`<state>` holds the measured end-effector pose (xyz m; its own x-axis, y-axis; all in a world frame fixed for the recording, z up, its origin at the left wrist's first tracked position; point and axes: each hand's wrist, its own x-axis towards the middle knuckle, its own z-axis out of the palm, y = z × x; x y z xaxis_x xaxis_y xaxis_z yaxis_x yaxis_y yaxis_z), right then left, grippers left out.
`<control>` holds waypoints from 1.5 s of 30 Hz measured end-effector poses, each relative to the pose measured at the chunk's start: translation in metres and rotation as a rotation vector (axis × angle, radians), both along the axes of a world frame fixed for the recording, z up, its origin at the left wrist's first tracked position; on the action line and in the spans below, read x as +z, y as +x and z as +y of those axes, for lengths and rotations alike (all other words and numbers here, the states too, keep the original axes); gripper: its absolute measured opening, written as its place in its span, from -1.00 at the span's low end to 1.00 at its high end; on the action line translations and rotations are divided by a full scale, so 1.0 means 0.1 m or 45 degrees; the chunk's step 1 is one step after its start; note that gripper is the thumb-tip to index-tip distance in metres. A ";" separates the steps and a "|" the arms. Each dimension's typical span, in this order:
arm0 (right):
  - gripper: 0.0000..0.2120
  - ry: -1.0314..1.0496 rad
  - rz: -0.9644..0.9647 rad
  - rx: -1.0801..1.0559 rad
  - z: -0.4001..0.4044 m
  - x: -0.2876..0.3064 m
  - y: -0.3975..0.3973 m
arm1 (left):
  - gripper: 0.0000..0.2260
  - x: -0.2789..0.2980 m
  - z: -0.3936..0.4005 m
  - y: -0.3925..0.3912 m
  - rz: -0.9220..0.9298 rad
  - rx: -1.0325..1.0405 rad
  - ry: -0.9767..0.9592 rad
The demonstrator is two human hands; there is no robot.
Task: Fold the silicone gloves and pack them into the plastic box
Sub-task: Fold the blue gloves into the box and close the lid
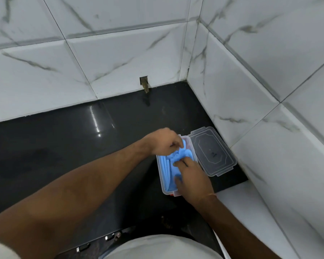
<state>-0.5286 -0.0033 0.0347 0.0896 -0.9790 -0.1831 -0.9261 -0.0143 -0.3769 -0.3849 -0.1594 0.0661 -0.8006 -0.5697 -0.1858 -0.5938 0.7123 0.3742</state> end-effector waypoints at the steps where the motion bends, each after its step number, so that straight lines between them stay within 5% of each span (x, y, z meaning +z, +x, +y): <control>1: -0.73 -0.115 -0.046 -0.059 0.09 0.04 -0.04 | -0.73 0.00 0.00 0.02 0.125 0.126 -0.003; 3: -0.86 -0.253 -0.154 -0.188 0.28 0.11 -0.14 | -0.75 -0.03 -0.02 0.04 0.314 0.347 0.009; 4: -0.75 -0.225 -0.181 -0.276 0.36 0.14 -0.19 | -0.74 -0.05 -0.03 0.05 0.348 0.422 0.019; 9: -0.27 0.455 -0.263 -0.667 0.68 0.17 -0.26 | -0.74 -0.32 -0.10 0.11 0.176 0.635 0.298; 13: -0.50 0.668 -0.933 -1.043 0.80 0.08 -0.03 | -0.49 -0.57 -0.09 0.30 0.266 0.821 0.494; 16: -0.60 0.578 -1.136 -1.123 0.74 0.00 0.08 | -0.54 -0.64 -0.02 0.55 0.513 0.920 0.727; 31: -0.63 0.545 -0.940 -0.615 -0.23 -0.18 1.08 | -0.61 -0.79 1.15 2.63 1.144 1.755 0.840; 45: -0.66 0.485 -0.723 -0.336 -0.46 -0.31 1.69 | -0.70 -0.86 1.80 3.30 1.302 1.929 0.797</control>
